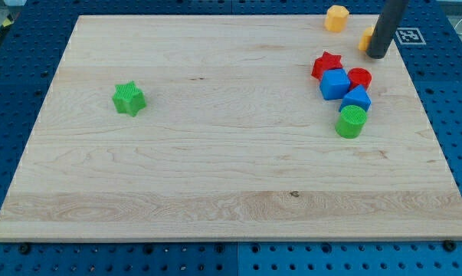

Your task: Move the yellow heart closer to the yellow hexagon

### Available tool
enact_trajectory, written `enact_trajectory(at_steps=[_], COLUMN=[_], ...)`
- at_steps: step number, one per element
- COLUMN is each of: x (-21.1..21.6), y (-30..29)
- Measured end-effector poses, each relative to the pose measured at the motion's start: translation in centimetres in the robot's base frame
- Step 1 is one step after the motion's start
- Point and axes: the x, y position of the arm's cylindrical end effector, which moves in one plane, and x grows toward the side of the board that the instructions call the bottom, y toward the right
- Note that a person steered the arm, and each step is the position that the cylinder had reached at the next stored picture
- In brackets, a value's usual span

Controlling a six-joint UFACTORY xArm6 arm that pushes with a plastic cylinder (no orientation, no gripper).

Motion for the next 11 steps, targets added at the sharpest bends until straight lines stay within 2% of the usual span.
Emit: enact_trajectory(at_steps=[2,4,6,8,9,11], x=[-1.7,0.0,-2.2,-3.7,-5.2,-5.4], y=[0.0,2.1,3.6,-0.7,-1.1,-1.0])
